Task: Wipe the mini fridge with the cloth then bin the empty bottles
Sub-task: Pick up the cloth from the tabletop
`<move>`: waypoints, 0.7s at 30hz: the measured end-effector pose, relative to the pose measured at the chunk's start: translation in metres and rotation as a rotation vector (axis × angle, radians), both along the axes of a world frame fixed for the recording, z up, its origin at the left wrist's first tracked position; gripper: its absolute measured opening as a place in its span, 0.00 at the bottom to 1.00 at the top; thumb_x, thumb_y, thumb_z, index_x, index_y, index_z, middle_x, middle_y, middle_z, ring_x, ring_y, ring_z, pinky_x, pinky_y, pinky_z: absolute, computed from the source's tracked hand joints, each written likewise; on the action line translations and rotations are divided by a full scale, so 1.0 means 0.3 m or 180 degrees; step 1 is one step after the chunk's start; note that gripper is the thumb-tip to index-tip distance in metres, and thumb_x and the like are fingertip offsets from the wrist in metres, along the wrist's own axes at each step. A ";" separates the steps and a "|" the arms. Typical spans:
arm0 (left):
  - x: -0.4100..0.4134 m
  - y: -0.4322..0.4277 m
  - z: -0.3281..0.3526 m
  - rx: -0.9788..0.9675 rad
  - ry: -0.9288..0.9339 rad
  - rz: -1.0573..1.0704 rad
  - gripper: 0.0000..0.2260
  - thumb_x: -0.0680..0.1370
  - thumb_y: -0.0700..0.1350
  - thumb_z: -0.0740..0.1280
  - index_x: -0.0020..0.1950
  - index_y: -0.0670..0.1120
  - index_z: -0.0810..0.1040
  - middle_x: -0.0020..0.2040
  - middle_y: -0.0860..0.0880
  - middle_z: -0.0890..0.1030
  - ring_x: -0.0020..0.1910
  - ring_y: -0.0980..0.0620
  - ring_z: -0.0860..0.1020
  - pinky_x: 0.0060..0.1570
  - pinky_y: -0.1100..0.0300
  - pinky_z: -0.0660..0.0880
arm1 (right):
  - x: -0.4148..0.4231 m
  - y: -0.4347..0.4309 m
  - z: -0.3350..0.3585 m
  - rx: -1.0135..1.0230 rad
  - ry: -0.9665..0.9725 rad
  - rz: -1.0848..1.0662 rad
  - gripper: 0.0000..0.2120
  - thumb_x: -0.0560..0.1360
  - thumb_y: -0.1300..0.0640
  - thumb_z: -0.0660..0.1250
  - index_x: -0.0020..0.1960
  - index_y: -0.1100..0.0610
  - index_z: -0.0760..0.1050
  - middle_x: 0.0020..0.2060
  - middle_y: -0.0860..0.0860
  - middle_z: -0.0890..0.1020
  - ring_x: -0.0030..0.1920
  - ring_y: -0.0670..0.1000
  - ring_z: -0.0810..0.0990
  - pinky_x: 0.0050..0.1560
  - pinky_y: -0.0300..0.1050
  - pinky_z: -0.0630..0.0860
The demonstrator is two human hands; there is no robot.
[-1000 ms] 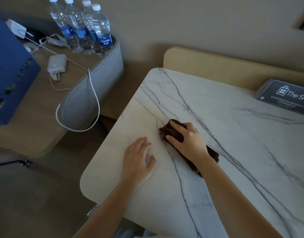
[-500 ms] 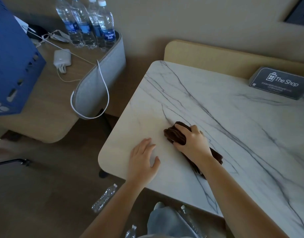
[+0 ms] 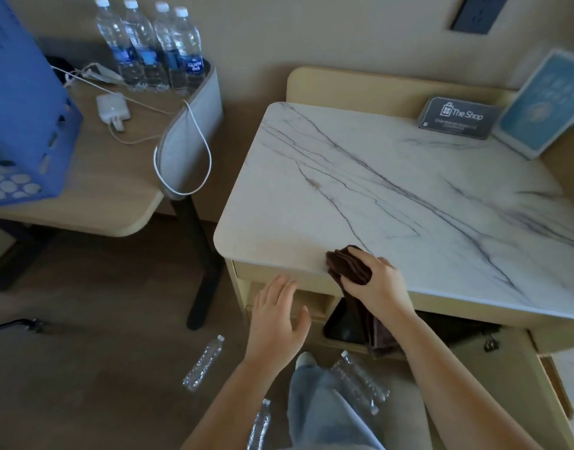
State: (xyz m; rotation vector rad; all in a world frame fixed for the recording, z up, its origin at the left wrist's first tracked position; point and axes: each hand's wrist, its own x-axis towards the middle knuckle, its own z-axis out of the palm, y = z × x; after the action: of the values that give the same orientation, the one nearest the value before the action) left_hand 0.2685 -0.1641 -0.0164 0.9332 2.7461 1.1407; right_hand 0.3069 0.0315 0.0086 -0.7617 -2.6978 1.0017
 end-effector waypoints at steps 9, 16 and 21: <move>0.235 -0.084 0.016 0.0140 0.0035 -0.0202 0.17 0.74 0.42 0.66 0.63 0.42 0.73 0.65 0.45 0.73 0.67 0.47 0.67 0.65 0.53 0.62 | 0.362 -0.151 0.054 -0.0298 0.0446 -0.0485 0.26 0.66 0.54 0.73 0.63 0.44 0.72 0.52 0.45 0.78 0.52 0.43 0.75 0.52 0.28 0.66; 0.346 -0.061 0.035 0.0115 0.0093 -0.0430 0.18 0.73 0.41 0.67 0.62 0.41 0.74 0.64 0.44 0.73 0.66 0.45 0.68 0.64 0.54 0.61 | 0.560 -0.141 0.090 -0.0240 0.0361 -0.0710 0.27 0.67 0.55 0.73 0.64 0.43 0.71 0.52 0.44 0.77 0.51 0.39 0.74 0.48 0.19 0.64; 0.420 -0.034 0.006 -0.0023 -0.0016 -0.0506 0.18 0.73 0.41 0.67 0.63 0.40 0.73 0.65 0.43 0.73 0.67 0.44 0.68 0.65 0.53 0.60 | 0.669 -0.111 0.066 -0.0362 0.0305 -0.0938 0.27 0.67 0.54 0.73 0.64 0.43 0.70 0.54 0.44 0.78 0.53 0.41 0.75 0.52 0.29 0.66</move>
State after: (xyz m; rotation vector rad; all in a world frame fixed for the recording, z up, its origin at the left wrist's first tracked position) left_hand 0.3946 -0.1744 -0.0146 1.1226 2.6144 1.1041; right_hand 0.5076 -0.0017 0.0284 -1.0656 -2.3743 1.0921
